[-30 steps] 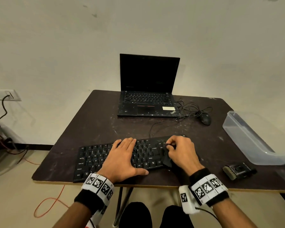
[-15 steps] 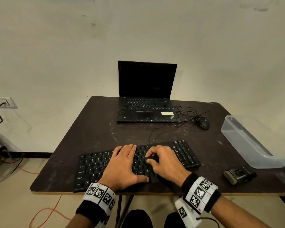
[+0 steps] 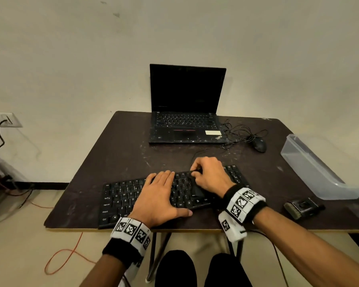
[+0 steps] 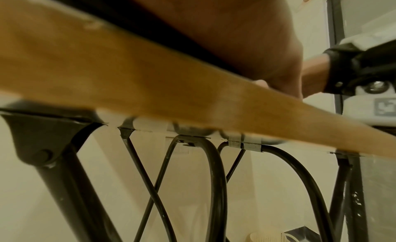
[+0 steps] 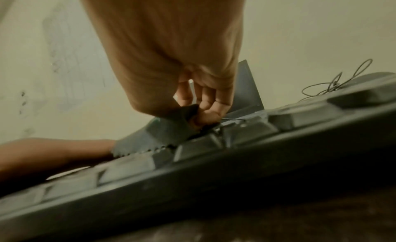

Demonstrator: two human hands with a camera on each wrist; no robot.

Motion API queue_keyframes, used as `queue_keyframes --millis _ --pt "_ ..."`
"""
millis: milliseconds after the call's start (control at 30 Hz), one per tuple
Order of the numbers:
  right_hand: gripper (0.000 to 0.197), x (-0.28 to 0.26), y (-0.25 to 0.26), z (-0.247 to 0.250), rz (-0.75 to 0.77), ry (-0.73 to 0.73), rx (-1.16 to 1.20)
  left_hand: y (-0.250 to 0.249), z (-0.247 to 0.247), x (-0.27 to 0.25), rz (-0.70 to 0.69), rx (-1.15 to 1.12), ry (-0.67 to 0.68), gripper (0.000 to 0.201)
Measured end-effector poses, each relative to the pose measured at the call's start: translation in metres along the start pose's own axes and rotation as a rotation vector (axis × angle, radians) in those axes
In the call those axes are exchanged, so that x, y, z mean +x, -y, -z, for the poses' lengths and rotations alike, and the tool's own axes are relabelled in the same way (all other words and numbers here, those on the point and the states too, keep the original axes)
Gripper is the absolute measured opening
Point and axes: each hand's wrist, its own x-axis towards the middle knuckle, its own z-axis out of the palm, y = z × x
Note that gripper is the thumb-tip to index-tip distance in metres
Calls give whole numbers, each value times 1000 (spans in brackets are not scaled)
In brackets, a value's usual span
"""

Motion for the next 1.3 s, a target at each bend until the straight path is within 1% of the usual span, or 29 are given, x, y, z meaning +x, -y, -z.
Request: queue_keyframes --millis 67,100,133,200,233,267,367,400,433,533,567,667,700,733,800,867,900,1000,1033,1067,1133,1167,1200,1300 --pt "9 -11 3 -5 73 76 2 0 0 0 0 3 8 133" --pt "8 -12 3 -4 82 120 -3 1 1 0 2 0 12 133" --pt "9 -6 1 1 58 129 -16 1 1 0 2 0 14 133" --pt "9 10 -8 10 -48 59 -15 1 2 0 2 8 10 134" --pt "10 16 -11 12 -78 29 3 1 2 0 4 7 18 134" --pt "9 17 -12 10 -69 26 13 0 2 -1 4 2 26 134" --pt "7 -2 7 -3 69 161 14 1 1 0 -3 -1 15 133" --pt "6 -3 9 -7 100 174 10 1 1 0 -4 0 6 132" --pt "6 3 10 -6 82 142 -3 1 0 0 -4 1 1 132" --pt "7 23 6 2 -65 3 30 0 2 -3 3 12 10 133" --pt "7 24 6 1 -75 10 39 -1 1 -2 0 10 17 133" --pt "7 12 23 -14 55 140 10 1 1 -3 -6 3 1 132" --pt "7 13 24 -14 74 161 -13 2 1 -1 0 1 -12 132" --pt "7 16 22 -10 44 150 -37 3 2 -1 1 1 -12 132" --pt "10 28 11 6 -101 85 -45 2 1 -1 1 9 -1 132" --pt "11 28 -3 14 -196 16 -34 1 1 -2 -1 21 22 132" --pt "10 24 -3 12 -202 9 -30 1 1 -2 -3 24 32 132" --pt "15 10 8 0 -103 61 -45 3 2 0 2 37 8 133" --pt "16 12 6 1 -106 72 -46 2 0 1 -2 46 5 134" --pt "15 17 5 5 -136 70 -45 4 -1 0 -2 55 5 135" --pt "9 24 -7 14 -203 2 -38 4 -4 -1 -1 60 14 135" --pt "10 23 -12 15 -223 -23 -37 4 -4 0 0 56 22 136" --pt "11 20 -13 14 -207 -12 -18 3 -3 0 2 47 26 136" --pt "15 10 -11 6 -73 96 -10 2 -1 0 6 41 8 136"
